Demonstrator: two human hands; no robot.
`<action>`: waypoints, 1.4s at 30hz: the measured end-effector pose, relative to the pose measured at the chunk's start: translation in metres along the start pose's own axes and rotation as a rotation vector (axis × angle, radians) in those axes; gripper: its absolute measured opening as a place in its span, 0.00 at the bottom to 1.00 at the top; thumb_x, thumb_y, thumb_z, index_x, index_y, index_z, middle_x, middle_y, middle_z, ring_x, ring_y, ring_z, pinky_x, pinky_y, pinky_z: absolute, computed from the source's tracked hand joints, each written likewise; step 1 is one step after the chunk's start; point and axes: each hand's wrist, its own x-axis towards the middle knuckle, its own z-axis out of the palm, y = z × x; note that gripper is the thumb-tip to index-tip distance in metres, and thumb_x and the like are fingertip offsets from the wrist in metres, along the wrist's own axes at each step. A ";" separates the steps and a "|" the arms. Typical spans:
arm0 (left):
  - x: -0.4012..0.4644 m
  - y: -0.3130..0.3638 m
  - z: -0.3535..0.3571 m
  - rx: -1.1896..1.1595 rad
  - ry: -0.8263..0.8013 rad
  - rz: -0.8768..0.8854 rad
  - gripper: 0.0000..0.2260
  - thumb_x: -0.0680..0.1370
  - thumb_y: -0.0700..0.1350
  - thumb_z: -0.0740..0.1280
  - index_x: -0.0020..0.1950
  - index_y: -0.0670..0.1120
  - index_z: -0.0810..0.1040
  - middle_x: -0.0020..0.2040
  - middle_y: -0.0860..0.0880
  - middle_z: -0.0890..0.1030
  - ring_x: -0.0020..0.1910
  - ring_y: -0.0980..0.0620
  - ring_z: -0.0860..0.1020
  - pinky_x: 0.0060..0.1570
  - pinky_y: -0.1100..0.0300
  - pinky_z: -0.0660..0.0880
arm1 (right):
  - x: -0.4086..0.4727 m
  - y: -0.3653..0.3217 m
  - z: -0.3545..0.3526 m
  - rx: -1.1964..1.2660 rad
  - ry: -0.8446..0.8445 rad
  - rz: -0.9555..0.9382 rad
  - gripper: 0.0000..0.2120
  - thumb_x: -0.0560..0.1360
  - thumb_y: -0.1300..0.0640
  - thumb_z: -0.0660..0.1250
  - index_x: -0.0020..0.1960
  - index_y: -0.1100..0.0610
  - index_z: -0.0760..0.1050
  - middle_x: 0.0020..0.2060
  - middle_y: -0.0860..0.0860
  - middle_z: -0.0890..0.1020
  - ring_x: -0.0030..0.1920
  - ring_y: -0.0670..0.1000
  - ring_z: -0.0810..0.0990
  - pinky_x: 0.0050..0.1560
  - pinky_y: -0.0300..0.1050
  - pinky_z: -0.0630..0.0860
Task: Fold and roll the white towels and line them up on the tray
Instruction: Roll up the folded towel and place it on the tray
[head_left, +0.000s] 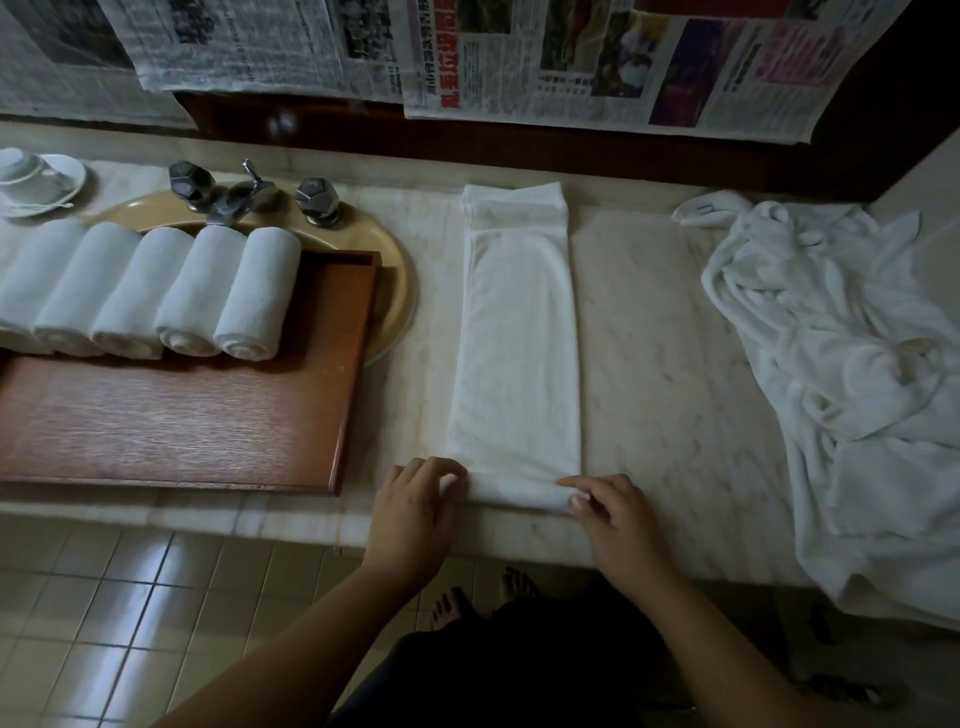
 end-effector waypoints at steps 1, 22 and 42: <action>0.001 0.002 0.002 -0.012 -0.004 -0.048 0.02 0.83 0.50 0.67 0.55 0.57 0.79 0.48 0.62 0.76 0.46 0.55 0.71 0.46 0.56 0.68 | 0.005 -0.001 0.001 0.001 -0.006 0.034 0.17 0.81 0.56 0.68 0.52 0.32 0.79 0.49 0.42 0.76 0.52 0.43 0.78 0.60 0.48 0.76; 0.006 0.010 0.006 0.310 -0.095 0.550 0.13 0.78 0.44 0.68 0.62 0.47 0.81 0.55 0.50 0.81 0.49 0.46 0.79 0.50 0.50 0.74 | -0.009 -0.026 0.017 -0.570 0.114 -0.354 0.18 0.72 0.56 0.74 0.61 0.48 0.84 0.51 0.48 0.79 0.50 0.54 0.78 0.46 0.50 0.73; 0.027 -0.004 -0.002 -0.012 -0.147 0.175 0.09 0.82 0.54 0.71 0.61 0.59 0.84 0.52 0.59 0.81 0.51 0.53 0.80 0.51 0.53 0.80 | 0.022 -0.005 -0.001 -0.249 -0.036 -0.260 0.16 0.81 0.44 0.58 0.62 0.43 0.81 0.48 0.46 0.77 0.49 0.54 0.79 0.52 0.54 0.78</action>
